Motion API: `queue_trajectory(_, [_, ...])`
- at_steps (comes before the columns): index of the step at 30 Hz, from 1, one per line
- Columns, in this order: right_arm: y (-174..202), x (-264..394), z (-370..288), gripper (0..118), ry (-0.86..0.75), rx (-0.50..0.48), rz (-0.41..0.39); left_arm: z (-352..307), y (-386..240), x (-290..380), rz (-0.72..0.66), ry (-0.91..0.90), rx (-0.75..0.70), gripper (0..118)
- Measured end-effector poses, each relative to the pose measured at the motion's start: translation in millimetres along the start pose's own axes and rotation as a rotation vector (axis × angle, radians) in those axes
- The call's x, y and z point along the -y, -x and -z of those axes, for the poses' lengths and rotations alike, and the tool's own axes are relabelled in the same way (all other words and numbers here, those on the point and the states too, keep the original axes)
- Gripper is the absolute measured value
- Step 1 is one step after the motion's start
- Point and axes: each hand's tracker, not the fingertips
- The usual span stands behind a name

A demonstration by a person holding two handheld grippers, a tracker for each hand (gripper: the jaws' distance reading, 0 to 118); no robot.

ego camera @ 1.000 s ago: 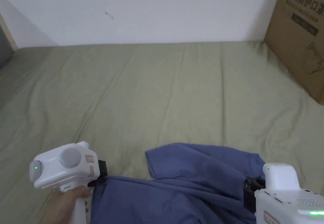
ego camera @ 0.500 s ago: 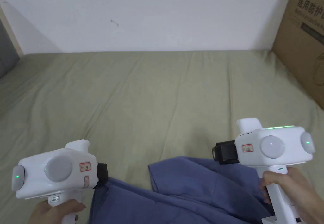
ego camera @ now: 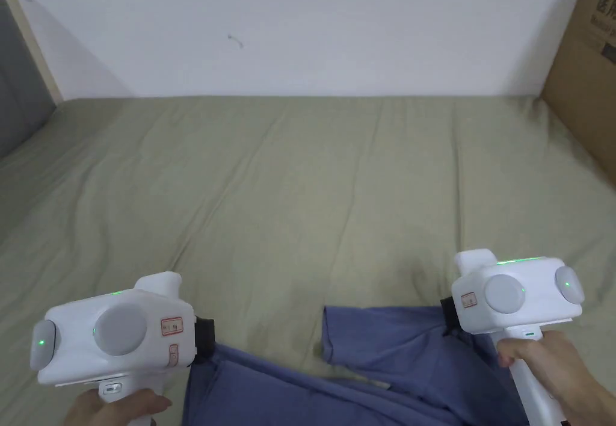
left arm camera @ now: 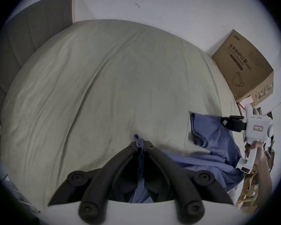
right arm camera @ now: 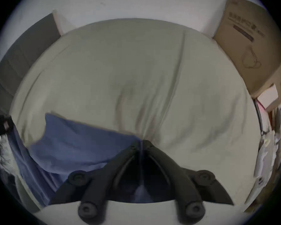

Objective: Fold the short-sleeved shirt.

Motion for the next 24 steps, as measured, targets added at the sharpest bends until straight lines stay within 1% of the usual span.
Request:
queue_trajectory(1, [-4,-3,-10,2,-0.006,-0.022,0.034,-4,-1,-1,0.006,-0.003,-0.002,5])
queue_trajectory(2, [-8,-4,-19,2,-0.029,-0.017,0.055,-10,-2,-1,0.008,-0.005,-0.005,5])
queue_trajectory(3, [-12,-6,-31,2,-0.049,0.014,0.051,-17,-5,-2,0.025,-0.020,-0.015,5])
queue_trajectory(4, [-16,-9,-45,2,-0.063,0.021,0.038,-26,-7,-2,0.033,-0.030,-0.018,5])
queue_trajectory(5, [-19,-10,-65,2,-0.116,0.052,0.030,-34,-8,-4,0.036,-0.043,-0.016,5])
queue_trajectory(6, [-22,-12,-83,2,-0.129,0.071,0.039,-44,-10,-6,0.045,-0.061,-0.008,5])
queue_trajectory(7, [-30,-14,-102,2,-0.151,0.069,0.047,-54,-12,-8,0.051,-0.083,-0.010,5])
queue_trajectory(9, [-47,-17,-139,2,-0.217,0.073,0.082,-75,-16,-12,0.074,-0.129,-0.037,5])
queue_trajectory(10, [-52,-17,-162,2,-0.244,0.059,0.120,-87,-18,-14,0.091,-0.156,-0.059,5])
queue_trajectory(12, [-68,-17,-201,2,-0.305,0.083,0.155,-109,-21,-17,0.110,-0.192,-0.076,5])
queue_trajectory(13, [-76,-16,-216,2,-0.337,0.107,0.152,-121,-22,-18,0.110,-0.208,-0.075,5])
queue_trajectory(15, [-92,-11,-252,2,-0.379,0.145,0.181,-142,-25,-20,0.122,-0.248,-0.094,5])
queue_trajectory(16, [-99,-6,-269,2,-0.400,0.153,0.199,-152,-25,-22,0.149,-0.272,-0.112,5])
queue_trajectory(17, [-108,-1,-285,2,-0.402,0.183,0.243,-165,-28,-25,0.153,-0.299,-0.109,5])
queue_trajectory(19, [-118,6,-310,2,-0.442,0.208,0.279,-184,-31,-29,0.167,-0.344,-0.147,5])
queue_trajectory(20, [-120,10,-324,2,-0.455,0.179,0.272,-194,-32,-32,0.175,-0.358,-0.143,5])
queue_trajectory(22, [-125,14,-341,2,-0.482,0.200,0.287,-214,-35,-38,0.184,-0.414,-0.131,5])
queue_trajectory(24, [-125,15,-357,2,-0.504,0.182,0.291,-229,-41,-44,0.185,-0.436,-0.110,5])
